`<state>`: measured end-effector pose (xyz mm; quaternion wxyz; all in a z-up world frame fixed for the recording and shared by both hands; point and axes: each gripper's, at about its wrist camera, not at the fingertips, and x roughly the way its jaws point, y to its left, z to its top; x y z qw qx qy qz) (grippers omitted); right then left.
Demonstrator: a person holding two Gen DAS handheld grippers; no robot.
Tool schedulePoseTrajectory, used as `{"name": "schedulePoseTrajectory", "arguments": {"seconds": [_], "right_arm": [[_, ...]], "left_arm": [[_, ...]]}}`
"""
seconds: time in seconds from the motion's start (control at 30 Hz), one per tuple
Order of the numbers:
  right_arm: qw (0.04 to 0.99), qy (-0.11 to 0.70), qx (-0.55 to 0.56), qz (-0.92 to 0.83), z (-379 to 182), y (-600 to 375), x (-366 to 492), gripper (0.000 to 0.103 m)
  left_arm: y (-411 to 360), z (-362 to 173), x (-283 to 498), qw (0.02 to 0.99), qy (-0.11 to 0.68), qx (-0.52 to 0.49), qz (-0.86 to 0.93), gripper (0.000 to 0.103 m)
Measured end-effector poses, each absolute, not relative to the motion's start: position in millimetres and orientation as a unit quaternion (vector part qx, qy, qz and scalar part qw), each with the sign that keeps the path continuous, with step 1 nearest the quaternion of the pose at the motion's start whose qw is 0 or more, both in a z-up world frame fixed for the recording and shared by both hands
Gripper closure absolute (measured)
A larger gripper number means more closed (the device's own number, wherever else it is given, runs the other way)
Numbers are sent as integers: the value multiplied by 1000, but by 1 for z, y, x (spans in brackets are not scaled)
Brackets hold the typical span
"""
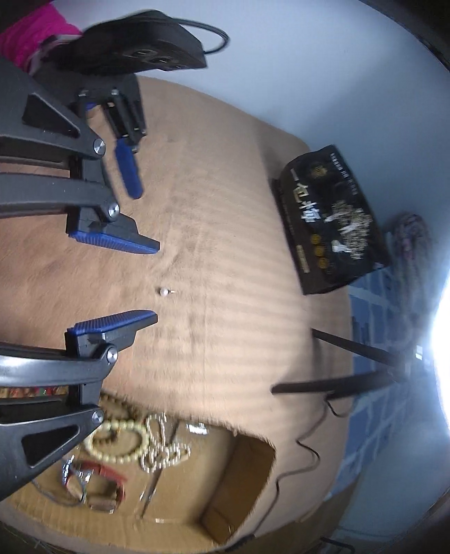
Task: Organize jewelry
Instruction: 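Grasp the pearl earring with the left tool while the right tool grasps the other earring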
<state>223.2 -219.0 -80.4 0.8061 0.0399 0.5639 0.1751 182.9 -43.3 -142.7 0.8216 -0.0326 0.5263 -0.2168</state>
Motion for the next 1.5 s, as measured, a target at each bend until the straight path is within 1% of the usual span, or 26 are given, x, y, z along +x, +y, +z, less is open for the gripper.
{"name": "schedulePoseTrajectory", "arguments": {"seconds": [0.13, 0.17, 0.2, 0.27, 0.7, 0.77, 0.8, 0.93, 1.0, 1.23, 1.37, 1.5], "right_arm": [[791, 589, 42, 160, -102, -211, 237, 77], [789, 593, 43, 156, -105, -210, 240, 78], [787, 596, 42, 151, -108, -210, 243, 79], [784, 602, 43, 143, -114, -208, 248, 82], [770, 625, 13, 128, -140, -192, 263, 84], [769, 626, 8, 127, -142, -191, 264, 84], [769, 627, 7, 126, -142, -190, 264, 85], [768, 629, 4, 122, -146, -191, 266, 86], [767, 630, 3, 122, -149, -189, 268, 88], [764, 634, -5, 120, -155, -186, 270, 92], [763, 635, -11, 118, -161, -176, 268, 97], [764, 634, -10, 118, -163, -174, 268, 97]], "left_arm": [[-48, -154, 183, 818, 533, -23, -217, 76], [-49, -158, 183, 816, 535, -20, -216, 77], [-50, -160, 184, 816, 537, -19, -215, 80], [-51, -164, 186, 815, 539, -17, -214, 81], [-55, -180, 195, 810, 544, -7, -218, 81], [-56, -182, 195, 809, 545, -5, -219, 84], [-57, -183, 196, 808, 546, -4, -219, 88], [-60, -185, 195, 808, 546, 3, -221, 90], [-62, -187, 196, 808, 546, 7, -222, 93], [-63, -189, 197, 808, 546, 13, -220, 94], [-64, -192, 199, 809, 545, 19, -220, 95], [-64, -192, 198, 809, 545, 17, -219, 95]]}}
